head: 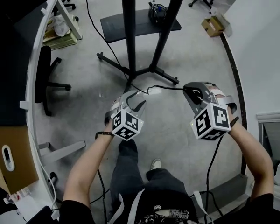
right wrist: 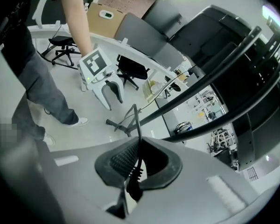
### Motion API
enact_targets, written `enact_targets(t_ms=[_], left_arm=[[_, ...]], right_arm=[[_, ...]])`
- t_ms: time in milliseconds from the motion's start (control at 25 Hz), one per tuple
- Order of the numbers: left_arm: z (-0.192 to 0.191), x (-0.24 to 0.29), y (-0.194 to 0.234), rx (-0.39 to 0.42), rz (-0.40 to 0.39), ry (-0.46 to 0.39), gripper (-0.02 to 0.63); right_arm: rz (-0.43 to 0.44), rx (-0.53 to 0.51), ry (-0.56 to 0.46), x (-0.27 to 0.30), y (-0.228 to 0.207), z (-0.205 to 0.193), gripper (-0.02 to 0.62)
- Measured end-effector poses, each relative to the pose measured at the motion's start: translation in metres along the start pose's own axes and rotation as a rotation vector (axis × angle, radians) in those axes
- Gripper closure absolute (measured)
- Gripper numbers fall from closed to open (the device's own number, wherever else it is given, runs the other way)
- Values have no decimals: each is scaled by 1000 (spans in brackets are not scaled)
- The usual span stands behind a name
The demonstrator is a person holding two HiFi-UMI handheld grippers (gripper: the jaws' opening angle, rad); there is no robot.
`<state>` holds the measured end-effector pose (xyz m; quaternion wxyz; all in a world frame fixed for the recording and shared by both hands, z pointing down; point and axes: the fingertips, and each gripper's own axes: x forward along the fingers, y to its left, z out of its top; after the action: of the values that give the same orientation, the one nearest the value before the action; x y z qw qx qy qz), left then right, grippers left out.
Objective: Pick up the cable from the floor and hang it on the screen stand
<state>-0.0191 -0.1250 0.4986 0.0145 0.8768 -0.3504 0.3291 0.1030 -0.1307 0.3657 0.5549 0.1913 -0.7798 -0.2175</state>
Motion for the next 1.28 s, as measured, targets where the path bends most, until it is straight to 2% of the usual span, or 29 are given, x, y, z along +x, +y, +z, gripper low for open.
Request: enact_targets(t_ms=[200, 360, 640, 880, 1080, 1280], left_arm=[[45, -20, 27, -18, 30, -64, 395], [72, -24, 48, -69, 60, -89, 396], [97, -30, 83, -183, 139, -135, 396], [116, -35, 101, -241, 156, -158, 397], [147, -41, 108, -216, 138, -202, 398], [163, -46, 132, -182, 149, -222, 400]], right_arm=[[-83, -16, -20, -53, -68, 39, 580], [-172, -14, -44, -95, -118, 70, 578], [-296, -69, -86, -154, -189, 116, 578], [-374, -90, -110, -196, -238, 149, 578], [-449, -93, -108, -228, -282, 163, 578], [-505, -127, -132, -248, -314, 185, 578]])
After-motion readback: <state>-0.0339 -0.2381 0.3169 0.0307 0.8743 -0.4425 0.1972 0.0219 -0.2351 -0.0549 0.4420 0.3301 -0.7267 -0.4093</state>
